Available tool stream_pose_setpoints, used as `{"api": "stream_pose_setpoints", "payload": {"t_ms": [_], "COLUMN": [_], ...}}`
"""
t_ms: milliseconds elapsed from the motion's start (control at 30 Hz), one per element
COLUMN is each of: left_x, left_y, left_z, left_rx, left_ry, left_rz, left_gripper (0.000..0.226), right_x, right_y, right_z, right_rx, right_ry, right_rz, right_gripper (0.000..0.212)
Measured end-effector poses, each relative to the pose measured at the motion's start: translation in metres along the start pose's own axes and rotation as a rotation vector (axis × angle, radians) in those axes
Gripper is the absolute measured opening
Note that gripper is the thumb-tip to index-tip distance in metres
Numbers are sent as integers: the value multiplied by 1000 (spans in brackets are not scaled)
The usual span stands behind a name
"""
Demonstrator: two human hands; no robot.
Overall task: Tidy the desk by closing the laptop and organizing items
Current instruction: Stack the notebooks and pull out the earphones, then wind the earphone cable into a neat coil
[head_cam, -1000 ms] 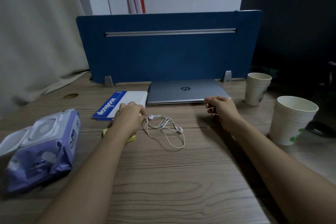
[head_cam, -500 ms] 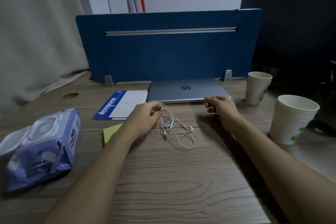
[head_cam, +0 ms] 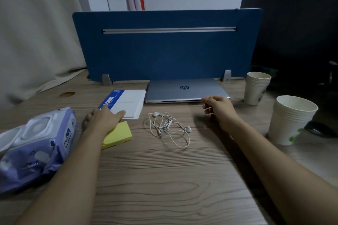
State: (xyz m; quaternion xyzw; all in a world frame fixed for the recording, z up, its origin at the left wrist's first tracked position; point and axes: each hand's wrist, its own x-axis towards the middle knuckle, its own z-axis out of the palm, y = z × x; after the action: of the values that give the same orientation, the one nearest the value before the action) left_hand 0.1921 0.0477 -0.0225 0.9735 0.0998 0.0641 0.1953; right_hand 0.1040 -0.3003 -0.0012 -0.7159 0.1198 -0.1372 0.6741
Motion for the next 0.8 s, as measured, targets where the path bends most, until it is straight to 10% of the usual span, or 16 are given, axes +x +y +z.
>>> {"api": "stream_pose_setpoints", "payload": {"t_ms": [400,533,800], "left_x": [-11,-29,-60], "left_y": [14,31,72], "left_z": [-9,-12,4], "left_rx": [-31,-193,-195], "left_ry": [-74,74,-209], "left_rz": [-2,295,688], "left_gripper": [76,52,36], "right_x": [1,-1,-15], "right_y": [5,7,0], "right_z": [12,17,24], "right_rx": [-303,-553,-725], "right_ry": [-83,-218,-524], "right_rz": [-162,-309,-391], "right_gripper": [14,12,11]}}
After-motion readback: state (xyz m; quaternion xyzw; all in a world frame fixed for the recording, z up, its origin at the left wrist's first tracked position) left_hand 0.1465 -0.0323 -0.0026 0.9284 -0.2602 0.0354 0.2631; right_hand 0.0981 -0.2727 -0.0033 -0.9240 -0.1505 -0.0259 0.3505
